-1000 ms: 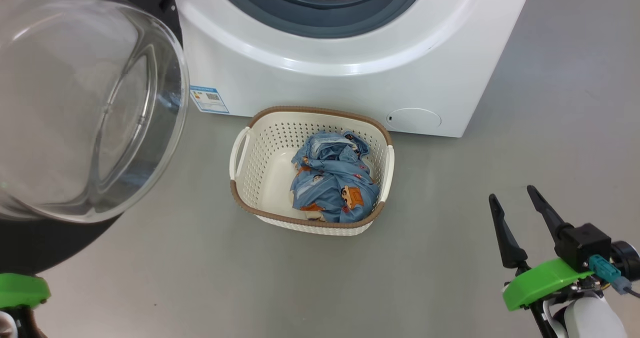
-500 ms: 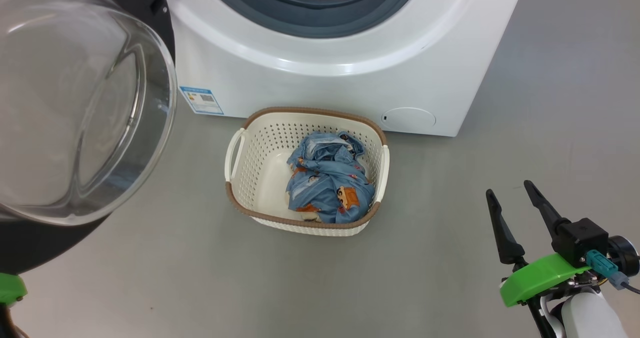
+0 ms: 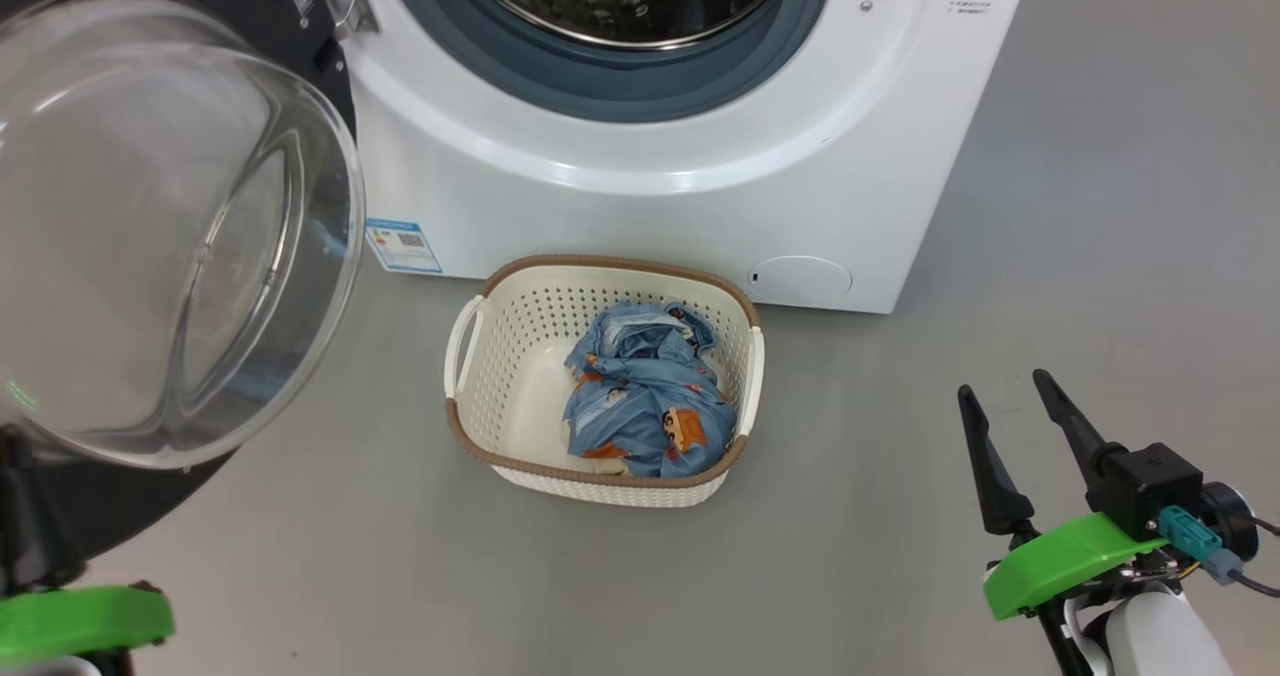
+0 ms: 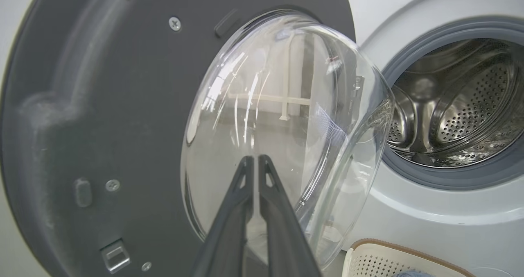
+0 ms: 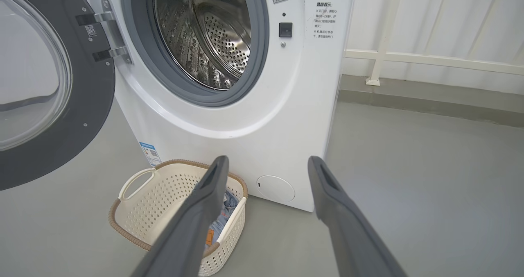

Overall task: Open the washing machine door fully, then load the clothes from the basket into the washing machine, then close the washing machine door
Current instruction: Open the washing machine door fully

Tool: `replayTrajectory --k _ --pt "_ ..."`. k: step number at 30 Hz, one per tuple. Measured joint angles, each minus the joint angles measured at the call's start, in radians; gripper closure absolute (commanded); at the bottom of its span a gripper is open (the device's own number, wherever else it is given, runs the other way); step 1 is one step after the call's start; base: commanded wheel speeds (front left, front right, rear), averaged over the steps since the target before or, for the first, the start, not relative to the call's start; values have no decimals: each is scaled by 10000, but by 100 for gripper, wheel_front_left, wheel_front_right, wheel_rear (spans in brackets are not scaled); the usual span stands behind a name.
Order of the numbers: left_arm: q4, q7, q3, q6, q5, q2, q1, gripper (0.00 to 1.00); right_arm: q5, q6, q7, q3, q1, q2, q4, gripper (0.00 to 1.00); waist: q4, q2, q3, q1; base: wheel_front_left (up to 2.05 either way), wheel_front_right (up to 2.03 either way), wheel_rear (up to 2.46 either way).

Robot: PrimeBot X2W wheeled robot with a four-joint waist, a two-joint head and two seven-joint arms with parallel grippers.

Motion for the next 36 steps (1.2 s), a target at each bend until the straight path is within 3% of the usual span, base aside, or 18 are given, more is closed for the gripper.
replayTrajectory --k 1,2,3,19,36 --pt "-215 0 -113 0 31 -56 123 49 2 0 0 21 1 42 0 0 -26 0 -31 0 0 0 0" --pt "-385 0 -249 0 33 -90 227 15 4 0 0 31 6 63 0 0 -53 0 -60 -1 0 0 0" --pt "-527 0 -391 0 33 -94 329 0 6 0 0 40 10 67 -2 0 -82 0 -88 0 0 0 0" --pt "-1478 0 -2573 211 -203 -90 1296 0 4 0 0 153 216 190 -309 0 -847 0 -368 0 0 0 0" --pt "-1486 0 -3275 301 -8 -69 2455 0 -10 0 0 343 1003 403 -880 0 -1980 0 -1069 0 0 0 0"
